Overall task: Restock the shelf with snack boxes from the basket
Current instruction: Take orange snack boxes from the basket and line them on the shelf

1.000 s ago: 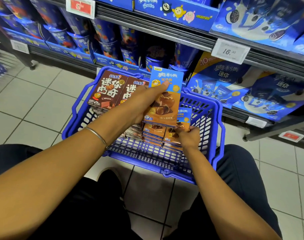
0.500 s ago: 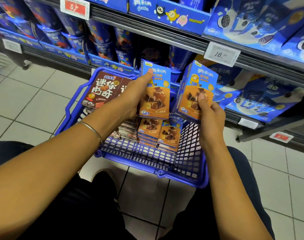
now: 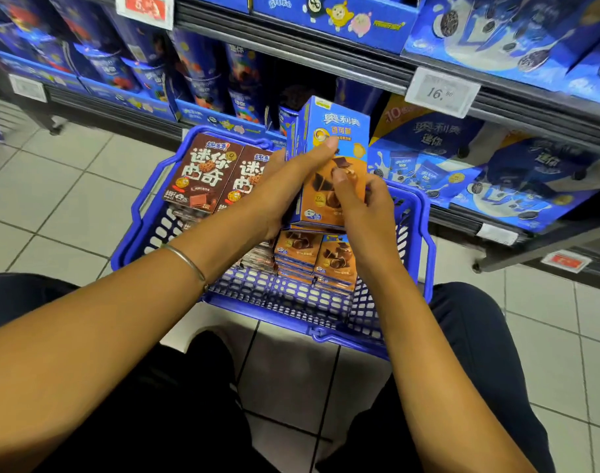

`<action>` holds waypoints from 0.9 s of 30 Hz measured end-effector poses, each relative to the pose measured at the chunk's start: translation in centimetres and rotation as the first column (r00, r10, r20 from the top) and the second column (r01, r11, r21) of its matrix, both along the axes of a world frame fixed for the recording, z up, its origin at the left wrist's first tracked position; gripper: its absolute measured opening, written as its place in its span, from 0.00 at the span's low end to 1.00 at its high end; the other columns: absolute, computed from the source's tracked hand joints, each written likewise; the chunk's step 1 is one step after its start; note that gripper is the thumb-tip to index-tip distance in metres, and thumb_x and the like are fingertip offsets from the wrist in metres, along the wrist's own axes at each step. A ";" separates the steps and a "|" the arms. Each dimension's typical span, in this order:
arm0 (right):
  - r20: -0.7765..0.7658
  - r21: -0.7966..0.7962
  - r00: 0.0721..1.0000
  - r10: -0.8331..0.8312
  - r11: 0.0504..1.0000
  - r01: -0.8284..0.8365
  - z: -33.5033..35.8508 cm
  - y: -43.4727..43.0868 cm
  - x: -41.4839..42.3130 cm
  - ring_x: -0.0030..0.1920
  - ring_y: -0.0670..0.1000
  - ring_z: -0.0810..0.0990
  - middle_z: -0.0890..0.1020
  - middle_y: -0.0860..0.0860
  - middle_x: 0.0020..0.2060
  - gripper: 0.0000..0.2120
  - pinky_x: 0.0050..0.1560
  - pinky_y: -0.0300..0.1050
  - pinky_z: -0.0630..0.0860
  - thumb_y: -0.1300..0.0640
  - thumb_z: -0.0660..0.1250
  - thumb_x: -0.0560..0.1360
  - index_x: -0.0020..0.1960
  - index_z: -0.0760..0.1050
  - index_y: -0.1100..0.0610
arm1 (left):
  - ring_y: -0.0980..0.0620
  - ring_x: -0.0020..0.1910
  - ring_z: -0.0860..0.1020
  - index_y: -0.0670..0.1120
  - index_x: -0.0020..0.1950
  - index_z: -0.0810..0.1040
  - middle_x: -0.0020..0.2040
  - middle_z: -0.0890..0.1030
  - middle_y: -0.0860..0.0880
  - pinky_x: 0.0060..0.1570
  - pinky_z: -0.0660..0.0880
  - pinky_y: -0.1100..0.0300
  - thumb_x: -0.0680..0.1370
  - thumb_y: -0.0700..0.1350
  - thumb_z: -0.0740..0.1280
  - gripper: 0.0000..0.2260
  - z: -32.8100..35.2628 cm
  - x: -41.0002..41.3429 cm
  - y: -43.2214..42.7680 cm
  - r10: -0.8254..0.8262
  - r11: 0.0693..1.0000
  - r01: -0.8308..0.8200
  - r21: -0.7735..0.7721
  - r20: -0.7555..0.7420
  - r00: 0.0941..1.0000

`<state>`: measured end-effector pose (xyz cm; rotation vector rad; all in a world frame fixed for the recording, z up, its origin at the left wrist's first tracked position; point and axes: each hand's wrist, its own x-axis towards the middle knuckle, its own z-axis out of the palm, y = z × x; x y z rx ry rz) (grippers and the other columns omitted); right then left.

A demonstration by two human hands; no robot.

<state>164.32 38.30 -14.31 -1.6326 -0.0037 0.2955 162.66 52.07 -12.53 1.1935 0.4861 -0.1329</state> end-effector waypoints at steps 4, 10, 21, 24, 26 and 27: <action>-0.123 0.094 0.991 -0.060 0.993 0.072 -1.1 -0.5 1.0 0.52 0.54 0.86 0.86 0.53 0.50 0.23 0.51 0.52 0.82 0.38 0.62 0.79 0.58 0.79 0.56 | 0.41 0.55 0.88 0.43 0.74 0.76 0.59 0.88 0.43 0.60 0.84 0.41 0.80 0.55 0.74 0.27 0.4 -0.2 0.2 0.048 0.998 -0.047 0.043 -0.030 0.998; -0.384 -0.218 0.916 -0.114 0.976 0.030 -9.8 0.1 2.1 0.57 0.71 0.79 0.81 0.68 0.52 0.16 0.59 0.69 0.77 0.55 0.64 0.81 0.54 0.74 0.70 | 0.43 0.51 0.89 0.44 0.72 0.77 0.56 0.88 0.44 0.42 0.85 0.52 0.79 0.51 0.75 0.23 0.9 -1.0 1.0 0.114 0.992 -0.111 0.053 -0.059 0.992; -0.243 -0.553 0.969 -0.043 0.827 -0.102 -16.2 3.2 1.1 0.54 0.62 0.79 0.79 0.58 0.58 0.27 0.54 0.55 0.77 0.49 0.75 0.69 0.63 0.70 0.57 | 0.41 0.54 0.88 0.45 0.72 0.78 0.58 0.88 0.43 0.47 0.85 0.49 0.81 0.54 0.74 0.23 1.0 -1.4 1.7 0.096 0.995 -0.096 0.012 -0.060 0.994; -0.227 -0.457 0.971 -0.073 0.888 -0.040 -15.6 3.2 1.0 0.44 0.57 0.80 0.80 0.55 0.47 0.19 0.38 0.45 0.71 0.58 0.72 0.71 0.58 0.67 0.55 | 0.41 0.54 0.88 0.45 0.72 0.78 0.58 0.88 0.43 0.50 0.85 0.47 0.80 0.54 0.74 0.23 0.8 -1.1 1.8 0.095 0.995 -0.094 0.017 -0.056 0.994; -0.220 -0.400 0.971 -0.094 0.917 -0.002 -14.8 2.5 1.0 0.41 0.51 0.78 0.78 0.51 0.43 0.17 0.33 0.41 0.67 0.61 0.70 0.73 0.57 0.66 0.54 | 0.41 0.54 0.88 0.45 0.72 0.79 0.58 0.88 0.43 0.52 0.86 0.46 0.80 0.55 0.74 0.23 0.7 -0.9 1.7 0.084 0.996 -0.083 0.020 -0.061 0.995; -0.220 -0.361 0.969 -0.115 0.932 0.028 -14.4 1.9 1.0 0.40 0.50 0.77 0.78 0.50 0.43 0.16 0.33 0.41 0.68 0.62 0.70 0.73 0.57 0.68 0.55 | 0.41 0.55 0.88 0.46 0.72 0.79 0.58 0.88 0.43 0.53 0.86 0.45 0.80 0.56 0.74 0.24 0.6 -0.8 1.7 0.078 0.997 -0.077 0.017 -0.066 0.995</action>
